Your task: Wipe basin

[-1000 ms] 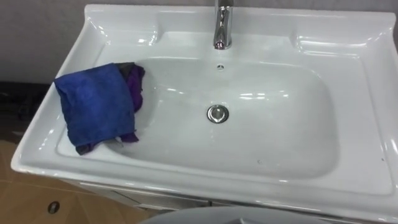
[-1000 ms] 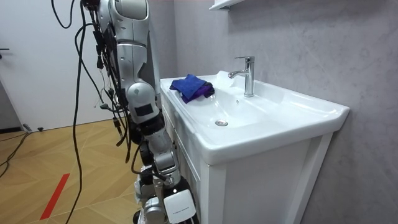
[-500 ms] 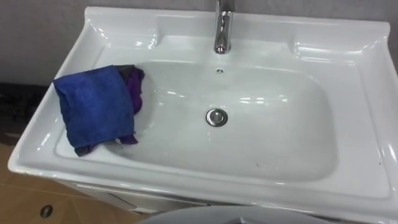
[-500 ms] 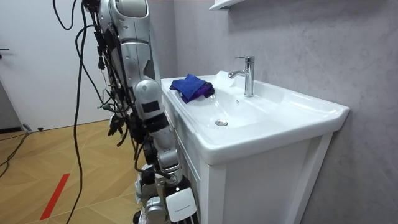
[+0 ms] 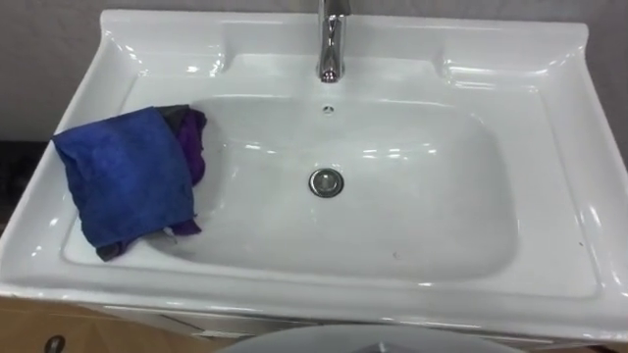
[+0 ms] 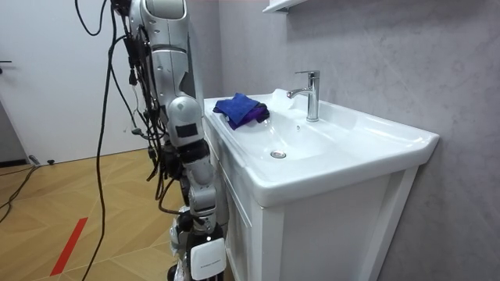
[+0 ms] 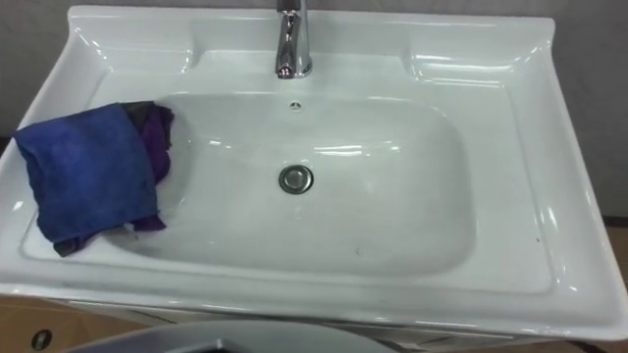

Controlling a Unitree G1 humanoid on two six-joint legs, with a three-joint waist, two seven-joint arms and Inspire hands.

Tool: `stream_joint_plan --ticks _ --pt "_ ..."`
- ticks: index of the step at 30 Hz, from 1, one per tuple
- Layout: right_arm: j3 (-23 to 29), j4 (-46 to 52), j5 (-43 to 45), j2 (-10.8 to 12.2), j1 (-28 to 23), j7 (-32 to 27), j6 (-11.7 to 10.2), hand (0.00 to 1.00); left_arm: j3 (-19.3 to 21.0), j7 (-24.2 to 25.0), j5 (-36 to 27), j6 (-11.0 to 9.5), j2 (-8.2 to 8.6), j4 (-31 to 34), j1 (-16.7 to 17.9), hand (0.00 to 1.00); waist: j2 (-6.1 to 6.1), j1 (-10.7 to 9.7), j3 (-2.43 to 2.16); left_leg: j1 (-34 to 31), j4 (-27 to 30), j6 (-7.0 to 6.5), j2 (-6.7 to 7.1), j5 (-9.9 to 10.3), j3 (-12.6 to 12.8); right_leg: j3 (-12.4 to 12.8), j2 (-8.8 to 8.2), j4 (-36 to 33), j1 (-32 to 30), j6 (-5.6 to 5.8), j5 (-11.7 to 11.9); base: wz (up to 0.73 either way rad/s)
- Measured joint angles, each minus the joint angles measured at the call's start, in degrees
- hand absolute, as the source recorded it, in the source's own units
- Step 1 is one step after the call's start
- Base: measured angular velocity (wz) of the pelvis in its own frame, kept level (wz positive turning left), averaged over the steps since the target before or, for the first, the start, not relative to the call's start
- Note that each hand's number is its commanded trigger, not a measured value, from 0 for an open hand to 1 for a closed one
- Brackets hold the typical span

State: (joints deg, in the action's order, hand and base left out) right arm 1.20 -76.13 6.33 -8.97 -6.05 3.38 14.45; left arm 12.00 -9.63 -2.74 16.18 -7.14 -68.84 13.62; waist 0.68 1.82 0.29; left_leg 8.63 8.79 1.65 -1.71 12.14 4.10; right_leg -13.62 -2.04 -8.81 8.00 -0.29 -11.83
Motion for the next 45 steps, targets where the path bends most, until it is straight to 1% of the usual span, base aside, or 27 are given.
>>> stream_joint_plan --ticks 3,5,6,8,14,16,18,19,22,23,31,34,37,38,45 --pt "-0.26 -0.07 2.25 0.34 0.38 0.38 0.60 0.00 -1.19 1.75 0.25 -0.03 -0.19 0.32 -0.88 0.00 0.06 -0.07 -0.04 0.17 0.00 0.00 -0.03 0.00 0.79 0.81 0.10 -0.35 -0.14 0.00 0.13 -0.17" --pt "-2.54 -0.09 3.09 0.36 0.39 0.43 0.64 0.00 -3.30 3.14 0.26 0.01 -0.21 0.48 -1.37 0.00 0.06 -0.09 -0.02 0.40 0.01 0.00 0.00 0.00 1.33 0.98 0.12 -0.75 -0.12 0.02 0.13 -0.10" --pt "-2.69 -0.09 3.29 0.39 0.42 0.44 0.64 0.00 -3.65 3.54 0.48 0.02 -0.21 0.49 -1.56 0.00 0.05 -0.09 -0.02 0.41 0.00 0.00 0.00 0.00 1.33 1.00 0.09 -0.86 -0.10 0.02 0.13 -0.05" --pt "-2.81 -0.14 3.52 0.43 0.40 0.51 0.63 0.00 -4.38 4.73 2.30 0.00 -0.47 0.48 -2.17 0.00 0.04 -0.11 0.00 0.50 -0.05 0.00 0.00 0.00 1.34 1.22 0.04 -1.00 0.02 0.03 0.13 0.00" --pt "-3.05 -0.10 3.93 0.44 0.45 0.94 0.65 0.00 -5.57 7.40 7.15 0.02 -0.69 0.47 -2.57 0.00 -0.02 -0.13 0.02 0.76 0.01 -0.01 -0.09 0.01 1.99 2.03 0.04 -1.20 0.03 0.02 0.14 -0.02" --pt "-3.04 -0.06 4.71 0.47 0.45 1.21 0.68 0.00 -5.55 8.16 7.36 0.10 -0.77 0.41 -2.58 0.00 -0.04 -0.12 0.02 0.87 0.01 -0.01 -0.08 0.01 1.99 2.32 0.08 -1.02 -0.10 0.03 0.11 0.00" --pt "-3.16 -0.06 5.05 0.57 0.41 1.26 1.40 0.00 -5.66 8.90 7.35 0.23 -0.80 0.44 -2.69 0.00 -0.10 -0.14 0.03 0.98 0.03 -0.03 -0.07 0.02 2.00 2.40 0.06 -0.90 -0.11 0.07 0.05 0.00" --pt "-3.32 0.01 5.05 0.64 0.43 1.25 1.73 0.00 -6.60 9.30 7.35 0.37 -0.91 0.45 -2.72 0.00 -0.10 -0.14 0.03 0.96 0.04 -0.04 -0.07 0.03 2.00 2.43 0.07 -0.92 -0.15 0.08 0.05 0.00" --pt "-3.94 0.17 5.02 0.73 0.43 1.03 1.79 0.00 -8.45 10.39 7.37 1.10 -0.89 0.47 -2.73 0.00 -0.24 -0.18 0.00 0.89 0.10 -0.31 -0.12 0.18 2.00 2.31 0.12 -0.96 -0.15 0.10 0.07 0.01" --pt "-4.16 0.28 5.05 0.75 0.45 1.02 1.77 0.00 -9.00 10.46 7.41 1.15 -0.85 0.47 -2.72 0.00 -0.33 -0.16 -0.01 0.86 0.17 -0.45 -0.16 0.27 2.00 2.31 0.17 -0.98 -0.16 0.11 0.07 0.00" --pt "-4.41 1.35 5.25 0.75 1.11 0.62 1.35 0.00 -9.02 11.48 7.62 1.43 -0.84 0.76 -2.64 0.00 -0.52 -0.12 -0.05 0.10 0.68 -0.45 -0.10 0.27 2.00 2.34 0.14 -1.08 -0.58 0.11 0.19 0.00" --pt "-4.42 1.29 5.25 0.73 1.40 0.39 1.26 0.00 -9.02 11.55 9.46 1.43 -0.76 1.07 -2.66 0.00 -0.51 -0.13 -0.04 0.05 0.70 -0.45 -0.11 0.27 2.03 2.32 0.13 -1.10 -0.60 0.09 0.21 0.00" --pt "-4.48 1.07 5.24 0.73 1.71 0.27 0.92 0.00 -9.88 11.53 10.66 1.37 -0.62 1.61 -2.76 0.00 -0.55 -0.11 -0.03 0.11 0.69 -0.45 -0.08 0.27 2.19 2.43 0.13 -1.07 -0.59 0.09 0.21 0.00" --pt "-4.48 1.03 5.25 0.73 1.70 0.17 0.49 0.00 -10.09 11.51 11.24 1.27 -0.49 1.74 -2.76 0.00 -0.56 -0.11 -0.01 0.13 0.69 -0.45 -0.08 0.27 2.21 2.47 0.13 -1.08 -0.59 0.09 0.21 0.00" --pt "-4.50 0.69 5.23 0.75 1.61 -0.69 -0.23 0.00 -10.12 11.48 11.35 0.94 -0.44 2.07 -2.90 0.00 -0.68 -0.27 0.07 0.18 0.68 -0.45 -0.10 0.27 2.37 2.62 0.11 -1.04 -0.59 0.09 0.21 0.00"
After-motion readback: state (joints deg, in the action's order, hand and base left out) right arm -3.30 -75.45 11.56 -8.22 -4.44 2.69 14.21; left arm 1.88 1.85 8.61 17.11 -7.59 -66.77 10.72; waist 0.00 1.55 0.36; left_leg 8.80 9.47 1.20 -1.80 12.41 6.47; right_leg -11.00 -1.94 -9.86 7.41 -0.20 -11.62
